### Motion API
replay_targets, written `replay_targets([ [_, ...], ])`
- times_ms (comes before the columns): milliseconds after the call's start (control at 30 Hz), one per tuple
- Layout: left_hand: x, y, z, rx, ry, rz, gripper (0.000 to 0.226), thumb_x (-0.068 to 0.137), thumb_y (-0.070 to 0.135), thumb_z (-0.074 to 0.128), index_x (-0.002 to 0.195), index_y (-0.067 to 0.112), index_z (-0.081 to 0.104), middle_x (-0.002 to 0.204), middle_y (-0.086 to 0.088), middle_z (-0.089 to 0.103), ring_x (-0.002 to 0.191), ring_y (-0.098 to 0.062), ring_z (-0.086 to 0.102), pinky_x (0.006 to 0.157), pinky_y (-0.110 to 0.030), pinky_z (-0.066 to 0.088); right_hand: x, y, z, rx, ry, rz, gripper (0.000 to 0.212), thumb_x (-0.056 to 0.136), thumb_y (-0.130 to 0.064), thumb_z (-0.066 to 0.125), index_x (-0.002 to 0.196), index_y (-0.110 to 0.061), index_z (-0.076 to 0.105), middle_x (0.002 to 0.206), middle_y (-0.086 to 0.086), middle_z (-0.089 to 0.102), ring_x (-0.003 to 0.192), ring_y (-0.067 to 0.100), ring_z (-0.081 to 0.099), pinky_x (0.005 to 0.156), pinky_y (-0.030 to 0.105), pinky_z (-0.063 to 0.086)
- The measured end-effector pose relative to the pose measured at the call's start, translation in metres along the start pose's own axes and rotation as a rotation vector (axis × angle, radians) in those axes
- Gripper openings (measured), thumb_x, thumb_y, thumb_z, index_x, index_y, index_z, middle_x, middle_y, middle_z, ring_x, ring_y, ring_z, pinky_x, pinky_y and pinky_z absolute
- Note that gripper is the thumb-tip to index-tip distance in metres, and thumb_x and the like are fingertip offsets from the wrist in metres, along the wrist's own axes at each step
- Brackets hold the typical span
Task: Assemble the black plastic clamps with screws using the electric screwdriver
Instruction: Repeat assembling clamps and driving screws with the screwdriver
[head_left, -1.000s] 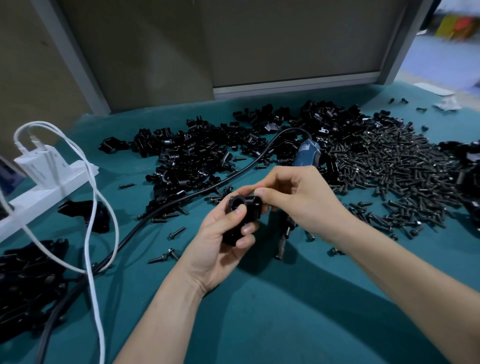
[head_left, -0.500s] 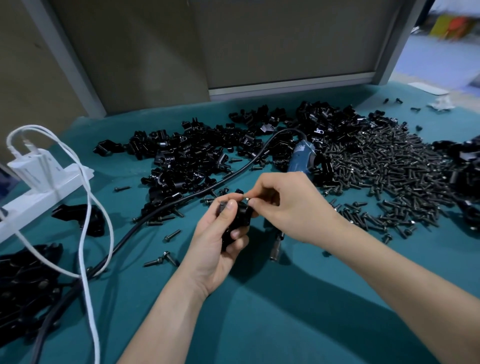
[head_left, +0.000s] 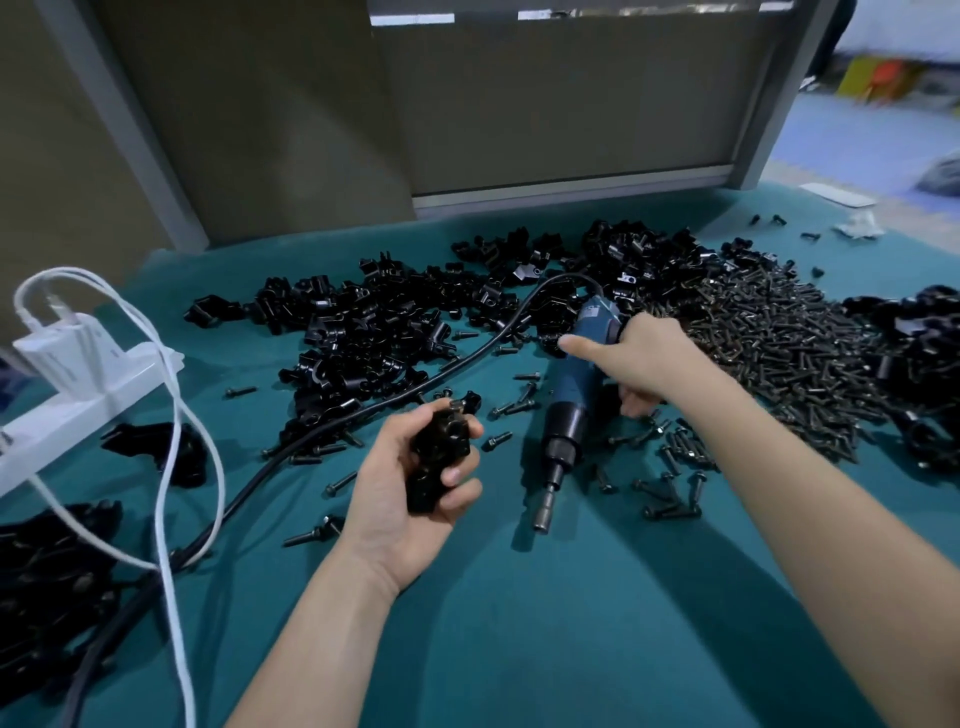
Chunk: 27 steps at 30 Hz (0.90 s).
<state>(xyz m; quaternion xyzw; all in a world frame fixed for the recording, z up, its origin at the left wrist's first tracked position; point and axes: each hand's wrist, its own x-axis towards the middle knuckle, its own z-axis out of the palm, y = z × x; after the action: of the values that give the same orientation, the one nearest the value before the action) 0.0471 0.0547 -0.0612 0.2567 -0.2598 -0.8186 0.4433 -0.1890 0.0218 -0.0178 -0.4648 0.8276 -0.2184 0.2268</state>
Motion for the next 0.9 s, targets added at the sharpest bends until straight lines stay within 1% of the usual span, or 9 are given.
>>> replay_targets([
  [67,0.001,0.001,0.000,0.008,0.000,0.001,0.025,0.075,0.028,0.058,0.091,0.009,0.054,0.074,-0.005,0.061,0.046,-0.009,0.036,0.034,-0.017,0.028,0.008,-0.003,0.009,0.059,0.001,0.026,0.061,0.070,-0.067,0.071,0.087,-0.010,0.054,0.072,0.012,0.064,0.043,0.021,0.065,0.035,0.021,0.045],
  [133,0.000,0.002,0.000,0.003,0.015,0.006,0.024,0.076,0.028,0.057,0.090,0.009,0.054,0.074,-0.005,0.061,0.045,-0.009,0.035,0.034,-0.016,0.026,0.010,-0.005,0.016,0.122,0.023,0.042,0.060,0.068,-0.059,0.077,0.093,-0.010,0.055,0.079,0.009,0.063,0.058,0.023,0.066,0.040,0.025,0.049],
  [267,-0.001,0.002,0.002,-0.023,0.029,-0.005,0.022,0.076,0.027,0.056,0.088,0.010,0.056,0.072,-0.005,0.061,0.044,-0.009,0.035,0.033,-0.016,0.025,0.005,-0.007,0.029,0.507,0.041,0.085,0.041,0.070,-0.039,0.075,0.093,-0.009,0.058,0.093,0.011,0.065,0.079,0.027,0.065,0.060,0.034,0.054],
  [367,-0.001,0.003,0.002,-0.042,0.030,-0.003,0.021,0.074,0.027,0.057,0.085,0.009,0.057,0.072,-0.005,0.060,0.044,-0.009,0.035,0.032,-0.016,0.024,-0.003,-0.022,0.019,0.941,-0.016,0.089,0.027,0.075,-0.025,0.070,0.092,-0.008,0.059,0.092,0.012,0.065,0.068,0.022,0.065,0.054,0.028,0.054],
  [467,0.000,0.005,0.001,-0.064,0.034,0.008,0.021,0.073,0.025,0.057,0.085,0.008,0.055,0.072,-0.006,0.059,0.044,-0.008,0.035,0.031,-0.015,0.025,-0.013,-0.049,0.001,1.409,-0.224,0.041,0.028,0.081,-0.019,0.062,0.105,-0.007,0.051,0.091,0.015,0.060,0.062,0.027,0.069,0.059,0.036,0.058],
  [633,0.000,0.007,-0.002,-0.049,0.052,0.058,0.019,0.068,0.024,0.060,0.071,0.007,0.068,0.068,-0.009,0.059,0.042,-0.007,0.037,0.029,-0.013,0.029,-0.024,-0.090,-0.006,1.750,-0.280,0.031,0.027,0.084,-0.020,0.072,0.099,-0.012,0.052,0.083,0.014,0.055,0.044,0.020,0.058,0.048,0.025,0.053],
  [700,0.000,0.008,-0.003,0.009,0.071,0.086,0.021,0.071,0.024,0.056,0.074,0.007,0.067,0.066,-0.009,0.059,0.042,-0.007,0.038,0.030,-0.014,0.029,-0.024,-0.095,0.000,1.918,-0.328,0.016,0.019,0.088,-0.014,0.066,0.101,-0.009,0.052,0.086,0.016,0.054,0.047,0.022,0.062,0.050,0.029,0.056],
  [767,0.001,0.010,-0.005,0.065,0.081,0.105,0.023,0.071,0.025,0.054,0.082,0.007,0.062,0.064,-0.007,0.058,0.042,-0.008,0.038,0.031,-0.015,0.030,-0.020,-0.093,0.010,1.961,-0.359,0.021,0.019,0.090,-0.015,0.060,0.104,-0.006,0.050,0.088,0.015,0.052,0.049,0.024,0.063,0.053,0.031,0.057],
  [900,0.002,0.013,-0.010,0.163,0.086,0.138,0.030,0.068,0.027,0.056,0.089,0.007,0.060,0.064,-0.008,0.059,0.043,-0.011,0.043,0.034,-0.017,0.033,-0.009,-0.081,0.027,2.032,-0.530,0.156,0.035,0.087,-0.025,0.060,0.113,-0.010,0.041,0.089,0.014,0.046,0.040,0.019,0.050,0.039,0.022,0.046],
])
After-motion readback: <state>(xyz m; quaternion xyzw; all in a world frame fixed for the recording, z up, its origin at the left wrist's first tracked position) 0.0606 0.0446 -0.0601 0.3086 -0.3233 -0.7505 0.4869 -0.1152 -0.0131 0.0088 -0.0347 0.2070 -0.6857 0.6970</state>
